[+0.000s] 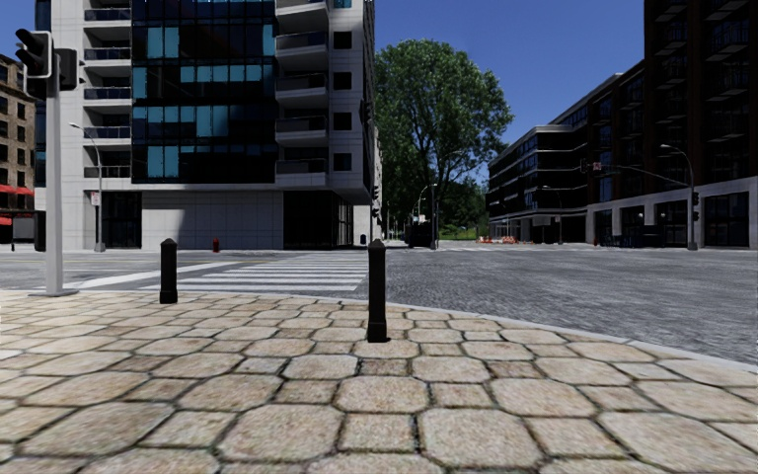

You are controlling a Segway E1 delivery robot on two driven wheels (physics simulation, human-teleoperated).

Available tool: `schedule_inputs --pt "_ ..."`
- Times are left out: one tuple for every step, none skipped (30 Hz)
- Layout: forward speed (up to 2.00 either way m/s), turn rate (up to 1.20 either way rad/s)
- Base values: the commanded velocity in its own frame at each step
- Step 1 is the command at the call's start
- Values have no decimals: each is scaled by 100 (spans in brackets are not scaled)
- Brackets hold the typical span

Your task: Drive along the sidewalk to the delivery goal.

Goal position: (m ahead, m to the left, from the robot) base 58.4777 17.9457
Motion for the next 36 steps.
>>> schedule_inputs --pt "60 31" --pt "90 36" --pt "100 39" --pt "103 44" --pt "103 44" --pt "103 47" --pt "104 48" --pt "104 48" --pt "104 48" --pt "105 48" --pt "105 52" --pt "105 52" --pt "105 54" --pt "105 55" --pt "105 55" --pt "105 55" --pt "106 55" --pt "106 55" --pt "106 55" --pt "106 55" --pt "106 55" --pt "106 55" --pt "106 55" --pt "106 55" --pt "107 53" --pt "110 53" --pt "110 53" --pt "115 53" --pt "118 53" --pt "121 53" --pt "121 53" --pt "122 53" --pt "122 52" --pt "122 50" --pt "122 50" --pt "122 42"
